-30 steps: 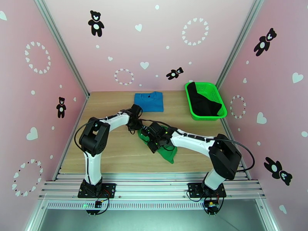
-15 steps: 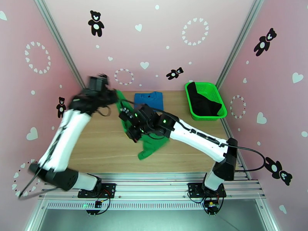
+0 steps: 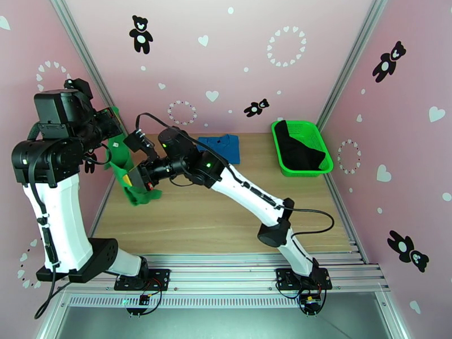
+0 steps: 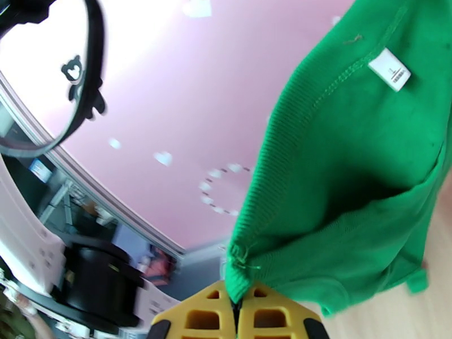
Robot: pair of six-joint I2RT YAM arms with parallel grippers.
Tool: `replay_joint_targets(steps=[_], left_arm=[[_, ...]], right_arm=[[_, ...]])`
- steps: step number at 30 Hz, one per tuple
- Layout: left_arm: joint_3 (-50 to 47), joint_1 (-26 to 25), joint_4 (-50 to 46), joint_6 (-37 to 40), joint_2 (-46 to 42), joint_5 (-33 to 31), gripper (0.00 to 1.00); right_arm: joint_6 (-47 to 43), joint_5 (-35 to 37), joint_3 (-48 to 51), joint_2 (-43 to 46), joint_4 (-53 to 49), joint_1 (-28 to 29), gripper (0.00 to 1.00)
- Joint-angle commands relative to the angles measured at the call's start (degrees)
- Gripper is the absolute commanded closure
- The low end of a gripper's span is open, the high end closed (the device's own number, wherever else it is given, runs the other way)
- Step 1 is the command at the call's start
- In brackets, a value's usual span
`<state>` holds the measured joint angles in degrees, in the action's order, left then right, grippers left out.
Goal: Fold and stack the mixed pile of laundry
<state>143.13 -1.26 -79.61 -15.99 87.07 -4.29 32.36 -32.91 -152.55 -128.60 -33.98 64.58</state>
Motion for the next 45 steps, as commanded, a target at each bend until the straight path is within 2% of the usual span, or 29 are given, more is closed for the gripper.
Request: replay_joint_targets(steps=[1, 3, 6, 10, 16, 21, 22, 25, 28, 30, 35, 38, 39, 42, 45], left_arm=[[-1.0, 0.4, 0.0, 2.4, 1.6, 4.5, 1.00], [-6.0, 0.4, 3.7, 2.3, 1.8, 8.1, 1.00], [-15.8, -0.6, 11.6, 1.7, 2.3, 15.5, 1.00], [-26.3, -6.8, 21.3, 1.5, 5.1, 20.4, 1.00], [-29.0, -21.4, 28.0, 1.5, 17.4, 19.0, 1.00], [-23.0, -30.4, 31.9, -0.1, 33.7, 18.8, 1.00], [-20.1, -32.0, 31.7, -0.2, 37.9, 19.0, 0.87], [-10.6, -35.6, 30.3, 0.2, 47.9, 16.9, 0.40], [-4.2, -37.5, 28.9, 0.8, 52.1, 14.0, 0.13], [-3.9, -37.5, 28.8, 0.9, 51.0, 12.1, 0.02], [-8.3, -36.8, 21.2, 3.4, 41.8, -0.7, 0.02], [-20.1, -35.5, 16.3, 0.7, 32.2, -8.6, 0.08], [-26.5, -34.6, 15.7, -1.7, 27.8, -9.5, 0.14], [-47.4, -31.5, 18.7, -8.0, 14.5, -6.0, 0.31], [-65.6, -29.6, 22.0, -13.8, 3.2, -2.0, 0.37]], right_arm=[[0.1, 0.5, -1.6, 1.0, -0.6, 0.0, 1.00], [-2.5, 4.2, 2.4, 3.8, -3.4, -0.1, 1.00], [-5.6, 13.0, 16.8, 11.7, -2.8, -0.1, 1.00], [-7.8, 26.3, 37.7, 23.2, -1.1, -1.7, 1.00], [-4.2, 38.4, 69.0, 39.1, 1.9, -7.4, 1.00], [1.2, 47.8, 90.9, 50.0, 1.4, -12.4, 1.00], [2.4, 49.1, 94.8, 51.8, 1.5, -13.8, 1.00], [4.5, 51.2, 104.1, 56.7, 2.2, -18.7, 1.00], [4.9, 51.4, 110.5, 60.5, 2.6, -24.4, 1.00], [4.3, 50.9, 113.0, 62.2, 3.1, -27.9, 1.00], [2.4, 47.3, 115.3, 62.4, 5.4, -33.9, 1.00], [1.4, 46.3, 114.7, 60.9, 6.5, -34.9, 1.00], [1.1, 46.1, 114.5, 60.6, 6.7, -35.1, 1.00], [0.1, 45.7, 113.7, 59.5, 6.7, -35.5, 1.00], [-1.0, 45.1, 112.7, 58.9, 6.3, -35.8, 1.00]])
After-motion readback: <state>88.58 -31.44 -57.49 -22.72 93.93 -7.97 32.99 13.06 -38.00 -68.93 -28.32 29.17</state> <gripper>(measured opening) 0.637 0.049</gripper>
